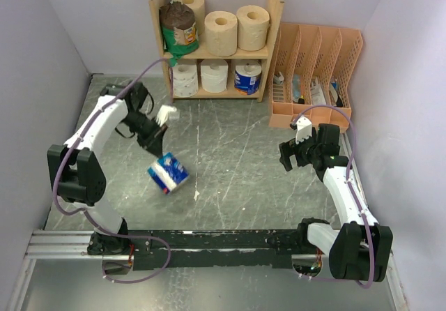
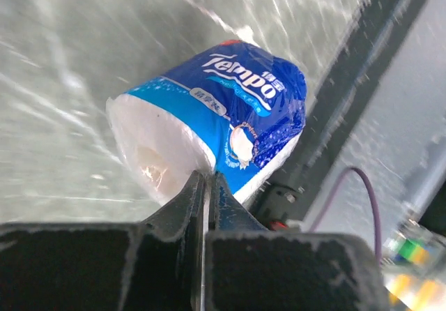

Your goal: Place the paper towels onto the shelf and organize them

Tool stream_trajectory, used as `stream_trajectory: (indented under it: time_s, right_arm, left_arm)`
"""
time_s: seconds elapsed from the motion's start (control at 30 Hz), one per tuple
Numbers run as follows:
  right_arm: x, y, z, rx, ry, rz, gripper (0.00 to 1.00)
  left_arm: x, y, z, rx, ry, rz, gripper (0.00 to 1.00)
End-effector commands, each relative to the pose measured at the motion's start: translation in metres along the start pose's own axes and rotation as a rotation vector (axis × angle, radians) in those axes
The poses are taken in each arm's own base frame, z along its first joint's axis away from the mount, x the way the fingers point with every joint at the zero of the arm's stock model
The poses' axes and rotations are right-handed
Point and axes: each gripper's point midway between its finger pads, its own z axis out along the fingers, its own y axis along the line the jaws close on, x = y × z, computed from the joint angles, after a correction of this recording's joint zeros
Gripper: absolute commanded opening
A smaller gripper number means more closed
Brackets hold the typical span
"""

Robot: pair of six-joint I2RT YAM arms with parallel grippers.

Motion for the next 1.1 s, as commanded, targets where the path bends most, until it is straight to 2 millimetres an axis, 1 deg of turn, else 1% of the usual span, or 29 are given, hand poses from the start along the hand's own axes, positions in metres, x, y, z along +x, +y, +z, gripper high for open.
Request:
stream_trajectory:
  time_s: [0.0,0.07,0.1,0.17,0.23,0.33,0.37,0.47,0.57,0.63,0.7,0.77,0.87,0.97,1.07]
  right_arm:
    - [0.001,-0.003,0.002,0.014,-0.001,-0.013,1.0]
    - [0.001,-0.003,0.002,0.017,0.0,-0.014,1.0]
    - [0.001,-0.004,0.002,0.021,0.0,-0.015,1.0]
    - [0.001,-0.005,0.002,0.026,-0.001,-0.016,1.0]
    - [0.0,-0.005,0.002,0.03,-0.003,-0.016,1.0]
    - [0.0,-0.007,0.001,0.04,-0.003,-0.014,1.0]
    - [0.0,-0.008,0.001,0.044,-0.002,-0.014,1.0]
    - [0.0,-0.01,0.001,0.055,-0.003,-0.013,1.0]
    - [0.001,-0.011,0.001,0.063,-0.002,-0.015,1.0]
    - [0.0,-0.012,0.0,0.069,-0.003,-0.016,1.0]
    - [0.001,-0.013,0.0,0.075,-0.002,-0.018,1.0]
    - [0.002,-0.014,0.001,0.079,0.003,-0.017,1.0]
    - [0.003,-0.015,0.002,0.083,0.011,-0.017,1.0]
    - [0.004,-0.015,0.002,0.083,0.01,-0.017,1.0]
    - [0.005,-0.016,0.003,0.084,0.015,-0.015,1.0]
  left_arm:
    - [-0.067,-0.003,-0.047,-0.197,-0.096,0.083,0.07]
    - [-0.097,-0.009,-0.064,-0.299,-0.12,0.156,0.07]
    - [-0.109,-0.012,-0.066,-0.343,-0.114,0.191,0.07]
    - [-0.131,-0.011,-0.069,-0.463,-0.111,0.233,0.07]
    - [-0.149,-0.009,-0.065,-0.592,-0.1,0.294,0.07]
    - [-0.176,-0.004,-0.053,-0.823,-0.094,0.401,0.07]
    - [-0.181,-0.003,-0.048,-0.883,-0.077,0.424,0.07]
    - [-0.205,0.004,-0.04,-1.021,-0.092,0.457,0.07]
    - [-0.232,0.018,-0.044,-1.157,-0.14,0.461,0.07]
    - [-0.249,0.026,-0.054,-1.273,-0.19,0.473,0.07]
    - [-0.262,0.031,-0.058,-1.384,-0.224,0.505,0.07]
    - [-0.274,0.029,-0.06,-1.447,-0.257,0.531,0.07]
    - [-0.287,0.029,-0.055,-1.51,-0.271,0.581,0.07]
    - [-0.295,0.031,-0.05,-1.574,-0.273,0.629,0.07]
    - [-0.304,0.034,-0.04,-1.578,-0.276,0.66,0.07]
